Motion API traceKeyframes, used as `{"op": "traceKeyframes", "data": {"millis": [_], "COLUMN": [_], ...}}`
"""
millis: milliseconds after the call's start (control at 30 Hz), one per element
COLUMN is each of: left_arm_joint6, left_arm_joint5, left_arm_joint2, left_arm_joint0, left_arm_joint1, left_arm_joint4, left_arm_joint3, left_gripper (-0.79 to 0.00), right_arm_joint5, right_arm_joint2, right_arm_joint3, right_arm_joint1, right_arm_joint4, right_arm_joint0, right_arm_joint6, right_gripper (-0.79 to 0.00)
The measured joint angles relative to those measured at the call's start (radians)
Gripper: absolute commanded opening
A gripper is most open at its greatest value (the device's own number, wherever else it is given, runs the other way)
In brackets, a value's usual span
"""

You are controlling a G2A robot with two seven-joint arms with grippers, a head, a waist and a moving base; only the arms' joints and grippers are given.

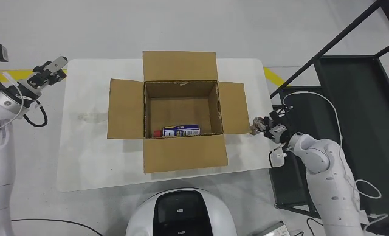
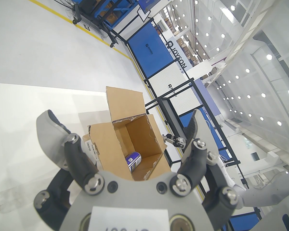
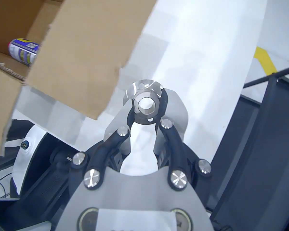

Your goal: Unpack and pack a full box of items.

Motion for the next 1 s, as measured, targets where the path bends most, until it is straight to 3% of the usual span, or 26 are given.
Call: {"op": "traceKeyframes", "data": {"millis": [367, 767, 800, 833, 867, 1000], "left_arm_joint6": [0.000, 0.000, 0.000, 0.000, 0.000, 0.000], "left_arm_joint5": [0.000, 0.000, 0.000, 0.000, 0.000, 0.000], "left_arm_joint2": [0.000, 0.000, 0.000, 0.000, 0.000, 0.000], "left_arm_joint0": [0.000, 0.000, 0.000, 0.000, 0.000, 0.000], "left_arm_joint1": [0.000, 0.000, 0.000, 0.000, 0.000, 0.000], "left_arm_joint4": [0.000, 0.000, 0.000, 0.000, 0.000, 0.000], "left_arm_joint3": [0.000, 0.000, 0.000, 0.000, 0.000, 0.000], "left_gripper": [0.000, 0.000, 0.000, 0.000, 0.000, 0.000], "right_arm_joint5": [0.072, 0.130, 0.130, 0.130, 0.128, 0.127], "right_arm_joint2": [0.043, -0.065, -0.073, -0.078, -0.082, -0.094], "right_arm_joint3": [0.109, 0.305, 0.323, 0.335, 0.345, 0.372], "right_arm_joint1": [0.012, 0.013, 0.013, 0.013, 0.014, 0.016], "right_arm_joint4": [-0.002, -0.045, -0.046, -0.049, -0.050, -0.051], "right_arm_joint0": [-0.034, 0.090, 0.102, 0.109, 0.116, 0.135], "right_arm_joint6": [-0.028, -0.009, -0.014, -0.017, -0.020, -0.029], "right_gripper": [-0.785, -0.785, -0.576, -0.080, 0.000, 0.000]}}
